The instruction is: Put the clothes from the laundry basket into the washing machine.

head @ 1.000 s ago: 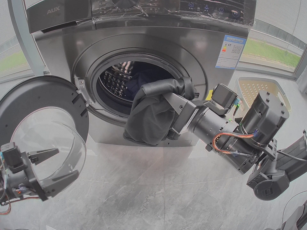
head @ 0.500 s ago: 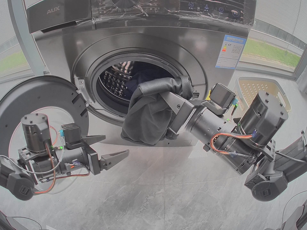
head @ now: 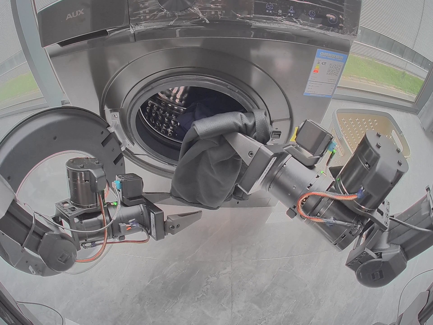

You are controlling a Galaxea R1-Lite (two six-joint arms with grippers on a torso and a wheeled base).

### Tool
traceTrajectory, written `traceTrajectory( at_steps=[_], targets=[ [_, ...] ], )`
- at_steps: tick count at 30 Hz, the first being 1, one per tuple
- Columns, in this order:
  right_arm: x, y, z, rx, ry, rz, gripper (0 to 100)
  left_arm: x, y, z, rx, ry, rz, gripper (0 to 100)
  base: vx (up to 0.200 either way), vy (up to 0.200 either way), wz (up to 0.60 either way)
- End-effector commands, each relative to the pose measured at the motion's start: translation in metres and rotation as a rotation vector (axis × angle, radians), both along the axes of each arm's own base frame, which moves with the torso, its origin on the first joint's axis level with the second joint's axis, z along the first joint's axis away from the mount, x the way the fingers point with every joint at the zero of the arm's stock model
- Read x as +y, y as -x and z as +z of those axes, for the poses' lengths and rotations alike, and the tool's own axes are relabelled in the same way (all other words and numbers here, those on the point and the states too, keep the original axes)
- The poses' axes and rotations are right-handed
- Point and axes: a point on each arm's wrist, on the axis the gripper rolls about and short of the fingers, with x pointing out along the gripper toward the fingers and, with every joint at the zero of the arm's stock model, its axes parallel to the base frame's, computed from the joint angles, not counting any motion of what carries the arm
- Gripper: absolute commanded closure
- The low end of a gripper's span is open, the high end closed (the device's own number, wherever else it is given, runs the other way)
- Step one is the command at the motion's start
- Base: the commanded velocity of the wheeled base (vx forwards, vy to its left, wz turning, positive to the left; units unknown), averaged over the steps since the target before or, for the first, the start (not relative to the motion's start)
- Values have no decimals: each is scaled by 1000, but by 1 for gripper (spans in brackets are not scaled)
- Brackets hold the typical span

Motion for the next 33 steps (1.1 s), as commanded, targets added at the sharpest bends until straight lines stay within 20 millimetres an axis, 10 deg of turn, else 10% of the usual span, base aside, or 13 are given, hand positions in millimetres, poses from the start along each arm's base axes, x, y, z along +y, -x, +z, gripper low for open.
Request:
traceTrajectory(
  at_steps=[1,33],
  targets=[
    [0,1,1,-8,2,1,100,-3,-10,-7,6,-2,4,0,0,0,0],
    [1,-3,0,-16,9,-10,100,-38,-11,-1,-89,103,-82,0,0,0,0]
  ],
)
